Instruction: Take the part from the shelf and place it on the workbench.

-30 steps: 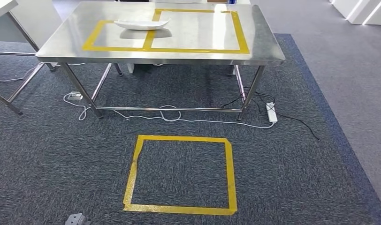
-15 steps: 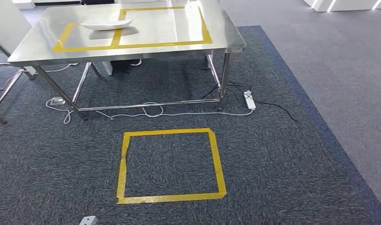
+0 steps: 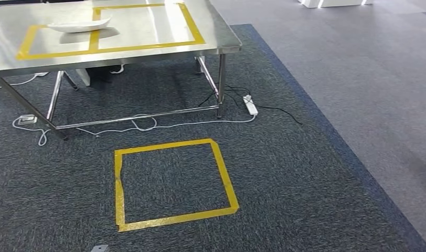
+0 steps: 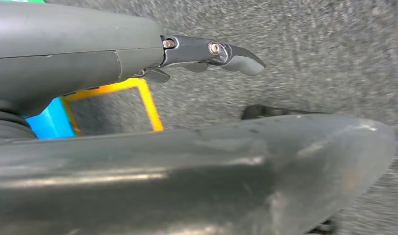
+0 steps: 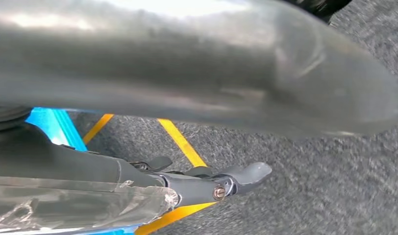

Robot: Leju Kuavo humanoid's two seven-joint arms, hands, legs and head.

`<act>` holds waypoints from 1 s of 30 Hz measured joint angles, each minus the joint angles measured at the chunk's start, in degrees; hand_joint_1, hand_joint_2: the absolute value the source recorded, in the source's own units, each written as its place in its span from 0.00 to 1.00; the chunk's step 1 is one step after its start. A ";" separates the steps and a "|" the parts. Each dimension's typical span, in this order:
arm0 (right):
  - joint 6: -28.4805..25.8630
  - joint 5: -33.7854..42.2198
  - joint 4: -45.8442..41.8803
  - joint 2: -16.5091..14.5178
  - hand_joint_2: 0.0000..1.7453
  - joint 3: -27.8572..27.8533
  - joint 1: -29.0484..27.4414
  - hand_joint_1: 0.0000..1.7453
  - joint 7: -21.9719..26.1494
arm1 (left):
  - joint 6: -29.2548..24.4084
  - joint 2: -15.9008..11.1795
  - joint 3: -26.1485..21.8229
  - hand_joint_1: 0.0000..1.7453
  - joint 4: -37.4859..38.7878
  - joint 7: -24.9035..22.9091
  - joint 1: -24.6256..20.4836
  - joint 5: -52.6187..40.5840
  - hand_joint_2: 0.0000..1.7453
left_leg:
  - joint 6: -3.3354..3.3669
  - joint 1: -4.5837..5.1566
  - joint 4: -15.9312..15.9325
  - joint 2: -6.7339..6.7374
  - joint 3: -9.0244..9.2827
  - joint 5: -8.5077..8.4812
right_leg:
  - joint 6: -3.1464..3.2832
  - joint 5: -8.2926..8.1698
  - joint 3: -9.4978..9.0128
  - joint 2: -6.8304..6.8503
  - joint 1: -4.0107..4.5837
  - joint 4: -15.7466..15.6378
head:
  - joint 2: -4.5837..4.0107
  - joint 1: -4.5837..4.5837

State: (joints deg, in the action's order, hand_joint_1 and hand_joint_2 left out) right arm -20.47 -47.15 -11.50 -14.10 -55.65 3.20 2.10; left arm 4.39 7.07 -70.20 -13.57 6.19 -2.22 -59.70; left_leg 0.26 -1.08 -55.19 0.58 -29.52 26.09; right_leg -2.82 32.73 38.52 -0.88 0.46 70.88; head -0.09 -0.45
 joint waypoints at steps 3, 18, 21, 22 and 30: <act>-1.33 -0.25 -0.05 0.05 0.00 -0.27 -0.23 0.00 0.85 | -0.57 0.28 0.01 0.00 0.00 -0.76 0.16 -0.83 0.00 | -0.19 -0.12 -0.05 2.26 0.03 0.01 | -0.74 -0.95 0.08 0.78 -0.69 1.05 | 0.00 -0.01; -9.69 -2.10 -0.99 0.18 0.00 -0.40 -0.23 0.00 10.01 | -2.53 0.97 6.60 0.00 0.00 -3.04 0.63 -11.84 0.00 | -2.77 0.19 -16.44 -0.41 -7.58 6.94 | 3.16 -7.89 -6.20 -2.46 -0.32 -13.61 | 0.00 0.79; -10.04 -2.36 -1.03 0.20 0.00 -0.41 -0.12 0.00 11.17 | -2.41 0.98 7.57 0.00 0.00 -4.04 0.66 -13.06 0.00 | -1.95 0.13 -5.51 -3.01 -2.88 0.92 | 2.77 -8.05 -6.13 -4.97 -0.17 -13.44 | 0.00 0.81; -10.14 -2.38 -1.04 0.20 0.00 -0.41 -0.05 0.00 11.44 | -2.29 1.01 7.84 0.00 0.00 -4.20 0.65 -13.33 0.00 | -1.78 0.09 -2.74 -3.97 -1.70 0.07 | 2.53 -8.10 -5.95 -5.66 -0.11 -13.33 | 0.00 0.81; -10.34 -1.97 -1.14 0.41 0.00 -0.43 -0.19 0.00 12.55 | -2.09 1.32 9.18 0.00 0.00 -4.70 0.81 -14.43 0.00 | 0.09 0.15 -0.57 -0.10 -0.80 -0.27 | -0.10 -1.76 0.53 -0.20 -0.52 -1.81 | 0.00 -0.01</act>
State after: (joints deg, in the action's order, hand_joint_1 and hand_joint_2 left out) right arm -30.81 -49.11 -12.63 -13.69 -56.08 3.01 14.65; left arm 2.30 8.38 -61.02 -13.57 1.49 -1.41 -74.13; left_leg 0.36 -0.93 -55.76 0.48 -30.33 25.82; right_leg -2.92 30.96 39.05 -1.08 -0.07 69.07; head -0.09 -0.46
